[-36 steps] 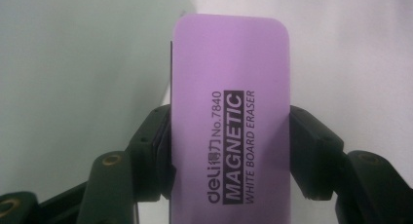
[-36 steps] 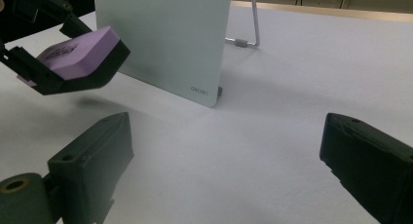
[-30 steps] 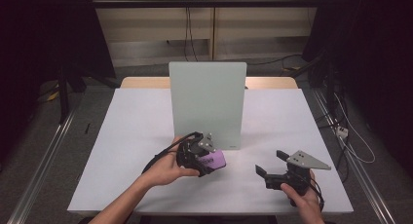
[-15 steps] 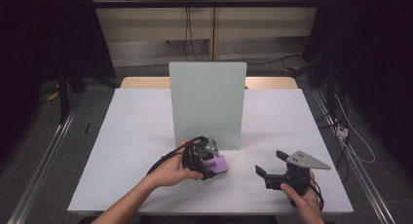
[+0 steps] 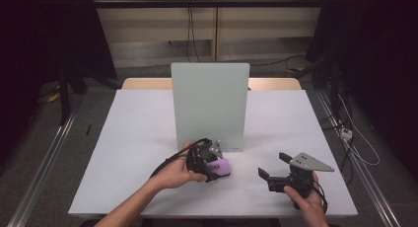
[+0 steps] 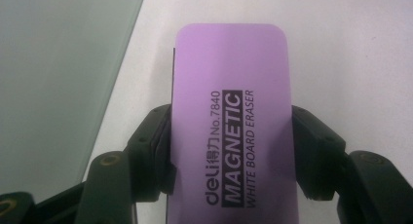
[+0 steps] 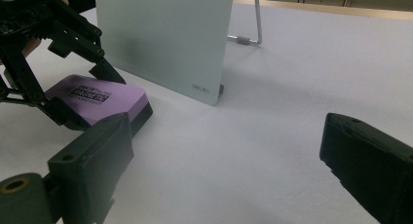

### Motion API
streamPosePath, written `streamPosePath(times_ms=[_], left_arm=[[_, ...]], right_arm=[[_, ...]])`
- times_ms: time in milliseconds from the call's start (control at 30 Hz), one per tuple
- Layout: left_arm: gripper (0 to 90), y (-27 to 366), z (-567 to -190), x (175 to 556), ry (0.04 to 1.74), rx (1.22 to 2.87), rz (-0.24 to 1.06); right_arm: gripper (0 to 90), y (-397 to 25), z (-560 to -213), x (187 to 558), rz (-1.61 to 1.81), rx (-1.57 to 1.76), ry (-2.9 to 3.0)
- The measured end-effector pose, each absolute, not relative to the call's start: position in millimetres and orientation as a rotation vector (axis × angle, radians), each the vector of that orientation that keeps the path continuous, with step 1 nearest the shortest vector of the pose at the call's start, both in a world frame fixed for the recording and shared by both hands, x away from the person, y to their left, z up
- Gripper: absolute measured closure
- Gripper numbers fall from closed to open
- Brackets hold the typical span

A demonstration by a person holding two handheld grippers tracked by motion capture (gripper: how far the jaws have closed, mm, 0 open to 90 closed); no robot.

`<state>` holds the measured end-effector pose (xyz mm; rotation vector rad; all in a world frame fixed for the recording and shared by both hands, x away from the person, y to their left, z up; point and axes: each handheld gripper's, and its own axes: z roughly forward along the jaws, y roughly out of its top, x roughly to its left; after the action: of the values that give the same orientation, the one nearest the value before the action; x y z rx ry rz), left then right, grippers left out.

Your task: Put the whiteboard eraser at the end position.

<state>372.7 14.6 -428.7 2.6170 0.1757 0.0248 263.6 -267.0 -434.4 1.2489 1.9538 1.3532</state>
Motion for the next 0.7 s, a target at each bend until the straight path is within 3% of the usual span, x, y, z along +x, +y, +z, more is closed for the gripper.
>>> streamPosePath(times_ms=[167,400,700], left_arm=[[37.9,15.7,-429.4,372.7,0.195,2.612,0.027],[21.8,16.4,-429.9,372.9,0.215,2.601,0.062],[11.0,16.8,-425.5,370.5,0.214,2.532,0.082]], right_arm=[[5.1,-266.8,-434.6,264.6,1.355,1.252,1.956],[5.1,-267.0,-434.9,264.5,1.364,1.256,1.959],[5.1,-269.4,-435.6,265.5,1.370,1.263,1.951]])
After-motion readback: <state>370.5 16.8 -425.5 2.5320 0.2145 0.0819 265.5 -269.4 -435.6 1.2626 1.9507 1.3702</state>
